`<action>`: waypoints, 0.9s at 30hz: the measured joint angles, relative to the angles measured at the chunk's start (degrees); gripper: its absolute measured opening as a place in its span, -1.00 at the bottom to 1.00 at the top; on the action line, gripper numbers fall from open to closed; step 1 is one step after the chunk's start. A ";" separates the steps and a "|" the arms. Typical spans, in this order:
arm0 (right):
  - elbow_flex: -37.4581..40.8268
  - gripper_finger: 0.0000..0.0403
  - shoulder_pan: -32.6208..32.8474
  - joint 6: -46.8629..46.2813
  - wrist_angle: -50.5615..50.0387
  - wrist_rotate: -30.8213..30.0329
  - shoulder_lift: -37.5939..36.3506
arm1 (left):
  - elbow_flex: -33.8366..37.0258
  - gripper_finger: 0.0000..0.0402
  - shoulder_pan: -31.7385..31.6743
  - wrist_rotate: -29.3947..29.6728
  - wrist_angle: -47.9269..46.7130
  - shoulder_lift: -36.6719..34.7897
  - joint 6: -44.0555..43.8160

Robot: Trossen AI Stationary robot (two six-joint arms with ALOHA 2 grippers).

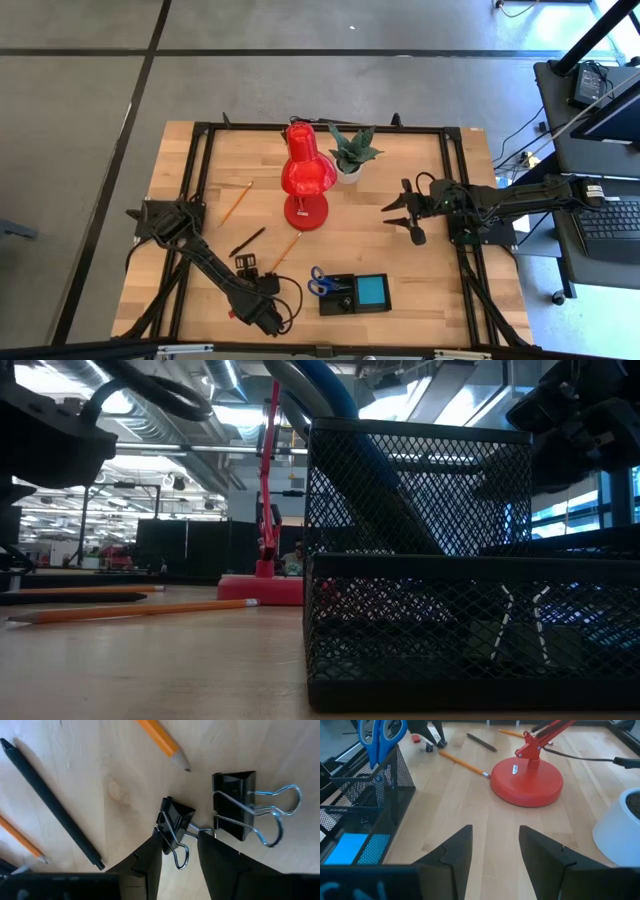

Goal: Pick and place office supplies into organizer
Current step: Put the top black binder clip into the black desk organizer

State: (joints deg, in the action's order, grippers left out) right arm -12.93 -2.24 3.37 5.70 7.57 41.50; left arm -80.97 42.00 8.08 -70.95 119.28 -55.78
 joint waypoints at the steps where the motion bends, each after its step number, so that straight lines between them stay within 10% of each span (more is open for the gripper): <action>1: 0.00 -0.18 -0.02 -0.06 -0.18 0.00 0.00 | 0.00 -0.45 0.00 0.01 -0.01 -0.01 -0.07; 27: 0.00 -0.18 -0.02 -0.06 -0.44 0.00 0.00 | -0.97 -0.90 0.00 -0.25 -0.22 -0.37 -0.63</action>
State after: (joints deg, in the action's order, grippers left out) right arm -12.93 -2.26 3.31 5.26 7.57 41.50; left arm -81.94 42.00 7.83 -71.16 118.91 -56.40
